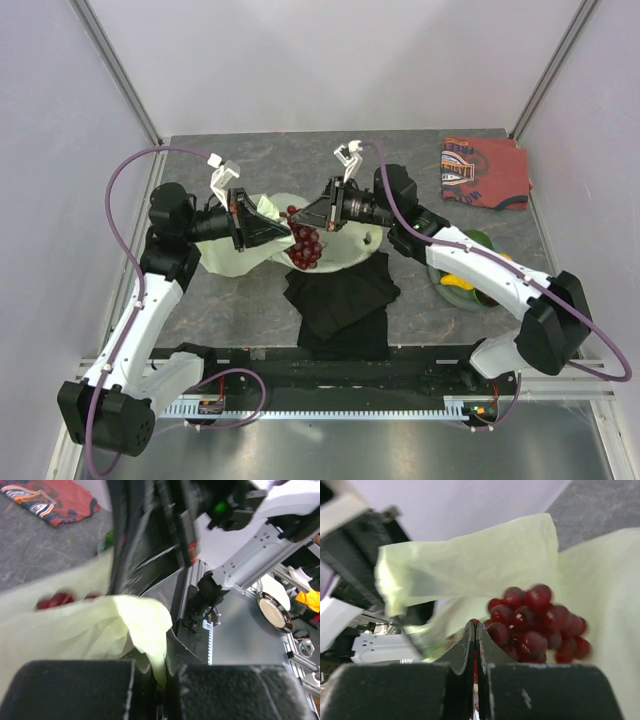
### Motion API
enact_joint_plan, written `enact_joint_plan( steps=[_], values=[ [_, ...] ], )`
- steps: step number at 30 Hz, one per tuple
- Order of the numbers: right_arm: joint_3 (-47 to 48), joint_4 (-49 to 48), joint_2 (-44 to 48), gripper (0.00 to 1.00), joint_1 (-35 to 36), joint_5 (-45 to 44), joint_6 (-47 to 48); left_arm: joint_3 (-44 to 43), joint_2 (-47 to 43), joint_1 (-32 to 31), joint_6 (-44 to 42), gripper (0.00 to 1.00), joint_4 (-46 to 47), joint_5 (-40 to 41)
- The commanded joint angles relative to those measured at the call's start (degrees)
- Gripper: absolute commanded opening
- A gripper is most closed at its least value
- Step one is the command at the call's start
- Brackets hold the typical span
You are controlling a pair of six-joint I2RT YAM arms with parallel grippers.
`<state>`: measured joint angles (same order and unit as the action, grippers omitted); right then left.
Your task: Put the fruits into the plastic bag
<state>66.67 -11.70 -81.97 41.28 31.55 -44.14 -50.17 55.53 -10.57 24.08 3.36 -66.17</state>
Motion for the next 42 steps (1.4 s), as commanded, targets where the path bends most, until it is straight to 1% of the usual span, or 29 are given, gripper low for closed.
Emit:
enact_joint_plan(
  steps=[1,5,6,10,12,13,14,15,18,19,20,24,29,31,36,39,40,42],
  values=[
    [0.21,-0.78,-2.57,0.00,0.82,-2.98,2.47,1.13,-2.00,0.20,6.15,0.01,11.83,-9.41],
    [1.43,1.41,-5.20,0.00,0.91,-5.88,3.97,2.18,-2.70,0.11,8.79,0.01,15.18,-12.40],
    [1.88,2.03,-5.74,0.00,0.91,-6.41,4.41,2.45,-2.79,0.11,9.67,0.01,17.63,-13.36],
    [2.41,3.00,-7.67,0.00,1.26,-8.86,5.20,3.24,-3.23,0.11,13.70,0.02,22.56,-13.54],
    [2.49,5.28,-7.67,0.00,1.35,-13.08,7.22,3.68,-2.88,0.11,15.99,0.02,25.46,-14.07],
    [3.02,6.42,-7.50,0.00,1.26,-14.83,8.10,3.94,-2.53,0.11,18.26,0.02,28.34,-14.25],
    [3.46,9.22,-7.06,0.00,1.26,-16.59,8.97,4.29,-2.36,0.11,19.16,0.02,29.68,-14.34],
    [4.07,10.55,-6.71,0.00,1.26,-20.09,11.25,4.38,-1.57,0.11,19.95,0.02,30.65,-14.42],
    [6.71,15.56,-5.22,0.00,1.09,-25.03,14.16,4.29,-0.08,0.11,22.94,0.02,34.25,-14.16],
    [7.85,16.53,-4.69,0.00,0.91,-25.48,14.78,4.21,0.28,0.11,24.95,0.01,36.87,-14.16],
    [8.29,17.84,-3.38,0.00,0.56,-25.49,15.22,4.21,0.81,0.11,25.66,0.02,37.51,-13.99],
    [9.26,19.35,1.46,0.00,0.65,-23.21,17.42,2.72,3.70,0.11,26.29,0.02,36.29,-13.11],
    [8.21,19.35,8.39,0.00,0.56,-15.84,17.69,2.10,6.43,0.20,27.08,0.01,36.19,-14.16],
    [7.51,18.83,10.86,0.00,0.65,-14.33,17.42,1.84,6.61,0.37,27.08,0.02,36.02,-15.21],
    [6.28,17.86,14.12,0.00,0.65,-8.97,16.46,1.31,6.52,0.99,26.38,0.02,34.80,-16.27],
    [4.61,14.97,15.35,0.00,0.73,-3.45,14.44,1.13,6.44,1.51,25.85,0.01,34.35,-16.62],
    [3.30,12.87,15.79,0.00,0.82,-2.56,13.65,1.13,6.44,1.52,25.85,0.02,34.44,-16.71],
    [2.24,12.14,15.79,0.00,0.91,-1.67,13.03,1.13,6.26,1.52,25.67,0.02,34.44,-17.15]
  ],
)
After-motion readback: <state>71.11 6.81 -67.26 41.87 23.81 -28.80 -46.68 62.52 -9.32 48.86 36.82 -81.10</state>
